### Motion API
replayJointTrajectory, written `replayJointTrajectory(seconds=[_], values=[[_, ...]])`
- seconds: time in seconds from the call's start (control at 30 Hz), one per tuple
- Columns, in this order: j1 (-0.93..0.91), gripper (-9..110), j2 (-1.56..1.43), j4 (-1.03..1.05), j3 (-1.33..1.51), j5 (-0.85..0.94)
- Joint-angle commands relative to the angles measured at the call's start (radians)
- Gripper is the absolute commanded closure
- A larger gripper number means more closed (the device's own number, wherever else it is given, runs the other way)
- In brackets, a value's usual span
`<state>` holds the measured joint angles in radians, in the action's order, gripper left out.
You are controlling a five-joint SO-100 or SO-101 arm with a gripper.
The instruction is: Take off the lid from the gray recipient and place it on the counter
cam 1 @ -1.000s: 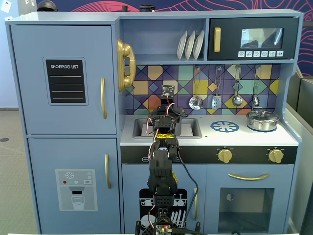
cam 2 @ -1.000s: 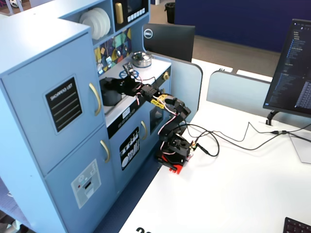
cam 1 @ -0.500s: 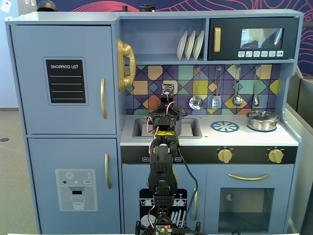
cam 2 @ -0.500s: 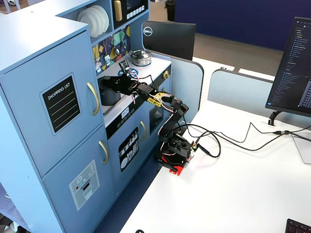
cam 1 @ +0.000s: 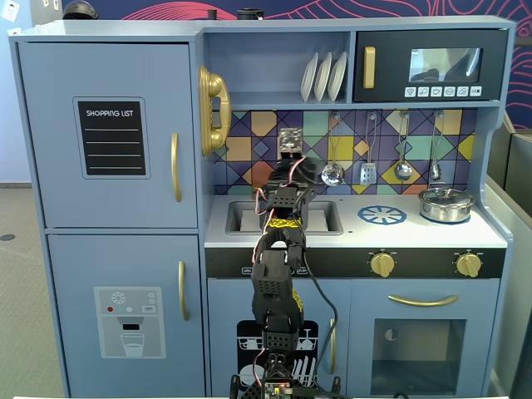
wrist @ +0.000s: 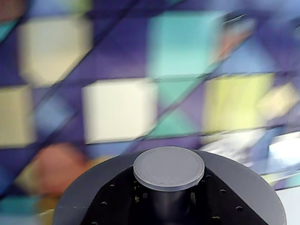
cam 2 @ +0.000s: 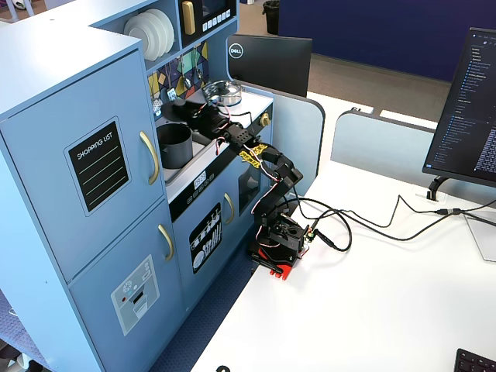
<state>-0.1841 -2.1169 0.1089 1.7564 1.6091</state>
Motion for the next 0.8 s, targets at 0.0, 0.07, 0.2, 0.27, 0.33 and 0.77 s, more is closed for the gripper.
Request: replayJointTrajectory(seconds=[0.0, 0.07, 0.2, 0.27, 0.33, 0.77], values=[[-0.117, 102, -0.072, -0.006, -0.061, -0.003], [-0.199, 102, -0.072, -0.023, -0.026, -0.026], [-0.322, 102, -0.055, -0.064, 0.072, -0.055], [-0.362, 102, -0.034, -0.123, 0.126, -0.069], [-0.382, 102, -0.008, -0.183, 0.175, -0.069], [-0.433, 102, 0.230, -0.342, 0.212, -0.086]])
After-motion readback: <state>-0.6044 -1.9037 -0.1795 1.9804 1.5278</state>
